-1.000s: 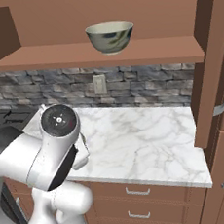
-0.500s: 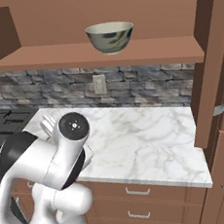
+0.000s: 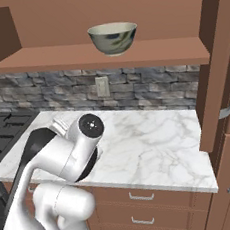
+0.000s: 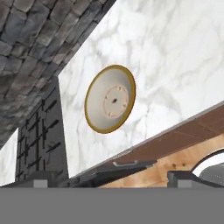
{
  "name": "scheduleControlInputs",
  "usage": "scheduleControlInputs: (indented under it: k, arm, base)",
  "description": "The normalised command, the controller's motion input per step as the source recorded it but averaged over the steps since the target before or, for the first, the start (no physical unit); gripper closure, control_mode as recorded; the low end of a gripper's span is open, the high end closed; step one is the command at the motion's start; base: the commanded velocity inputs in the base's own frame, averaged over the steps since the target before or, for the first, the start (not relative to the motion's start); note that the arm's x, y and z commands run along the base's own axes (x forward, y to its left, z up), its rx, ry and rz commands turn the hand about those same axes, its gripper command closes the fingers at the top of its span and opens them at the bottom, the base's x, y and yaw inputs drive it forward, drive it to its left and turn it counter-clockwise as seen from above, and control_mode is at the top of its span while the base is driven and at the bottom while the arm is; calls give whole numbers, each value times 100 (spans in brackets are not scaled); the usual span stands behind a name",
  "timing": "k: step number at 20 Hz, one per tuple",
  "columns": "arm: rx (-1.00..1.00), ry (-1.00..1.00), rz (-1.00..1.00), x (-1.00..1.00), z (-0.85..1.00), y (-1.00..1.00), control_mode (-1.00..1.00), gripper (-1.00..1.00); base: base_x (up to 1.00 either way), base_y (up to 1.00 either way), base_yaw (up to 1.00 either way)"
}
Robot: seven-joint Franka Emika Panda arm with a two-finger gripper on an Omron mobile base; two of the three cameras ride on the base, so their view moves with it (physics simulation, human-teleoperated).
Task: Open the cabinet. Pick the bowls from the counter and place them in the cabinet. Then close the cabinet.
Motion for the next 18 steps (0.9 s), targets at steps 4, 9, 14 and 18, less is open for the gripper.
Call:
scheduleControlInputs:
  k: [4,9,14,18]
  arm:
    - [0,0,7,51,-23,0,-100,-100]
    - [0,13,7,43,-38,0,-100,-100]
    - [0,17,8,46,-36,2,-100,-100]
    - [2,2,11,38,-21,3,-100,-100]
  base:
    - [0,0,0]
    - [0,0,0]
    - [0,0,0]
    - [0,0,0]
